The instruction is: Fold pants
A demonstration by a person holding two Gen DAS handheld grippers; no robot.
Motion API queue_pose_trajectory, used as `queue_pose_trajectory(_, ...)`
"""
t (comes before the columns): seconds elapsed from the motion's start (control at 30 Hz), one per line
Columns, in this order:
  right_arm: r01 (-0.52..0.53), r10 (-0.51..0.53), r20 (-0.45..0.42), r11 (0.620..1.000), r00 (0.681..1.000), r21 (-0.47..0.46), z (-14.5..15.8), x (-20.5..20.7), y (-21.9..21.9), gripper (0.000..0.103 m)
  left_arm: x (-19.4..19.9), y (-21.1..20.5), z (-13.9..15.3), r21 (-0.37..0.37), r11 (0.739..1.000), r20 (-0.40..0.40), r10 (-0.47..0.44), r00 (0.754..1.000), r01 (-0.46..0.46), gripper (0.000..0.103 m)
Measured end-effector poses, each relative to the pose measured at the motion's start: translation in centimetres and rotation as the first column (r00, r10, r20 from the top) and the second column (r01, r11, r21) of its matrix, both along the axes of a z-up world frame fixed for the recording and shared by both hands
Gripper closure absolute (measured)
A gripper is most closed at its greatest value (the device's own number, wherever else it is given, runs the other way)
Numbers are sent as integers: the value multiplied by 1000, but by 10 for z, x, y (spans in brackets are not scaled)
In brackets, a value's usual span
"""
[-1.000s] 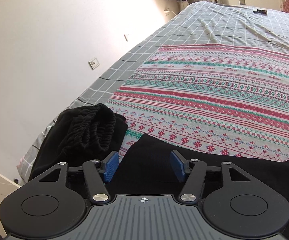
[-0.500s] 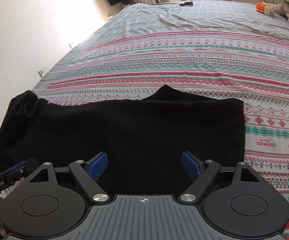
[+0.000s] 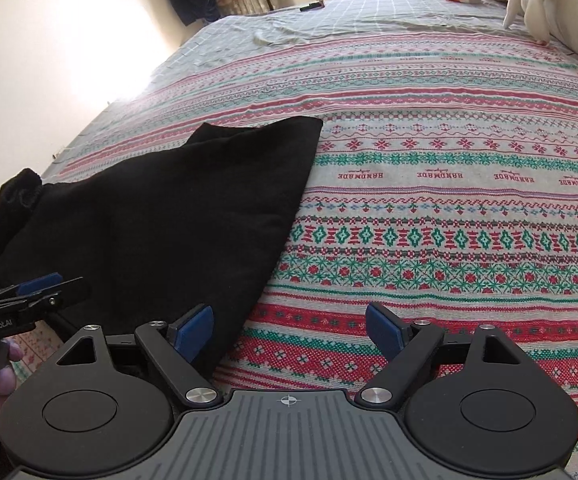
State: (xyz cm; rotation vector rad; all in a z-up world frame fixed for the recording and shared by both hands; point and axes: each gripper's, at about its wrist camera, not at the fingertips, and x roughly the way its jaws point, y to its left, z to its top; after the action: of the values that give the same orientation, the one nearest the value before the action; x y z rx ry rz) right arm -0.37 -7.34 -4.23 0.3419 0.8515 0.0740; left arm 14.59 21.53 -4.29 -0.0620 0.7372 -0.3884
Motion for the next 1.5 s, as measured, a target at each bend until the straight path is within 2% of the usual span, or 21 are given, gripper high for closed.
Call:
queue_pose_trajectory(0.17, -80, 80, 11, 989, 997, 123, -11, -1, -4, 17, 3, -20, -12, -8, 998, -18, -69, 997, 69, 0)
queue_pose_trajectory(0.27, -146, 151, -2, 960, 989, 240, -11, 7, -3, 23, 4, -29, -14, 27, 993, -5, -113, 994, 113, 0)
queue_pose_trajectory(0.33, -149, 170, -36, 934, 985, 325, -18, 11, -3, 33, 4, -34, -16, 72, 987, 7, -145, 989, 144, 0)
queue_pose_trajectory(0.47, -144, 175, -49, 914, 983, 381, -21, 14, -5, 37, -5, -45, -21, 186, 962, 38, -209, 977, 198, 0)
queue_pose_trajectory(0.53, -123, 173, -75, 890, 982, 439, -26, 17, -11, 46, -11, -46, -22, 193, 951, 43, -254, 966, 241, 0)
queue_pose_trajectory(0.6, -102, 168, -96, 870, 981, 482, -31, 18, -16, 51, -19, -47, -23, 190, 945, 53, -279, 959, 265, 0)
queue_pose_trajectory(0.83, -90, 184, -132, 848, 974, 522, -41, 25, -8, 71, -21, -41, -16, 149, 936, 40, -329, 943, 320, 0)
queue_pose_trajectory(1.0, -80, 179, -138, 844, 974, 530, -43, 26, -5, 75, -33, -49, -17, 174, 910, 66, -393, 917, 377, 0)
queue_pose_trajectory(1.1, -67, 169, -141, 839, 975, 540, -44, 27, -7, 75, -39, -48, -16, 148, 903, 65, -417, 907, 404, 0)
queue_pose_trajectory(1.2, -60, 164, -150, 844, 975, 533, -44, 27, -6, 83, -47, -53, -15, 129, 883, 67, -461, 885, 451, 0)
queue_pose_trajectory(1.3, -59, 159, -142, 840, 977, 539, -41, 30, -4, 88, -57, -61, -16, 165, 863, 96, -495, 863, 477, 0)
queue_pose_trajectory(1.37, -63, 157, -125, 834, 980, 549, -36, 30, -5, 89, -63, -66, -16, 175, 857, 108, -507, 855, 486, 0)
queue_pose_trajectory(1.5, -72, 154, -98, 822, 983, 565, -28, 33, -8, 90, -67, -75, -16, 173, 859, 143, -506, 851, 482, 2)
